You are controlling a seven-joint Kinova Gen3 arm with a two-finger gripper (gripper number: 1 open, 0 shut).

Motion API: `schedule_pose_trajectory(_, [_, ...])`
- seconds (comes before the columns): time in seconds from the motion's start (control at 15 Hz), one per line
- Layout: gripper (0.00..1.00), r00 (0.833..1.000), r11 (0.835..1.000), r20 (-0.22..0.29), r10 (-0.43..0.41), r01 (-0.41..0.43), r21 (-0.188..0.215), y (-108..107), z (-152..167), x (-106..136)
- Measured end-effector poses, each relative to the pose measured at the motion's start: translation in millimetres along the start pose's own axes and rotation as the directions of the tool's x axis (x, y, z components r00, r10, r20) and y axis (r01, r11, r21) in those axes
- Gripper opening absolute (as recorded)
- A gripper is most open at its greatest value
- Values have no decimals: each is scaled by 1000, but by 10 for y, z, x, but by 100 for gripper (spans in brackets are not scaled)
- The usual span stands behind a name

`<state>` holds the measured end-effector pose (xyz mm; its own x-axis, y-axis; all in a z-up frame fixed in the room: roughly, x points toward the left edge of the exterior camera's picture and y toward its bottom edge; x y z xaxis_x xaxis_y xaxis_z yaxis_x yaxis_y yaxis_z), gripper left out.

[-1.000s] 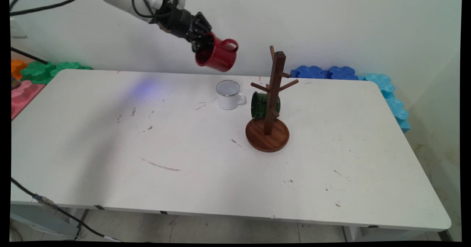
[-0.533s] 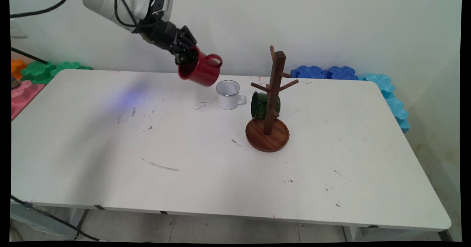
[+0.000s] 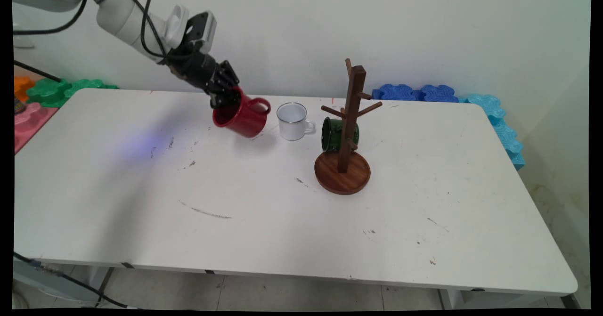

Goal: Place the picked object on the table

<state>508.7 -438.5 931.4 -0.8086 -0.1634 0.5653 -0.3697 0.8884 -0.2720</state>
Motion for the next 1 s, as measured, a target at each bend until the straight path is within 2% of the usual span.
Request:
schedule_pose_trajectory(0.33, [0, 998, 999, 60, -31, 33, -41, 145, 156, -73])
schedule_pose_trajectory(1.0, [0, 983, 991, 152, -103, 116, -73, 159, 524, -134])
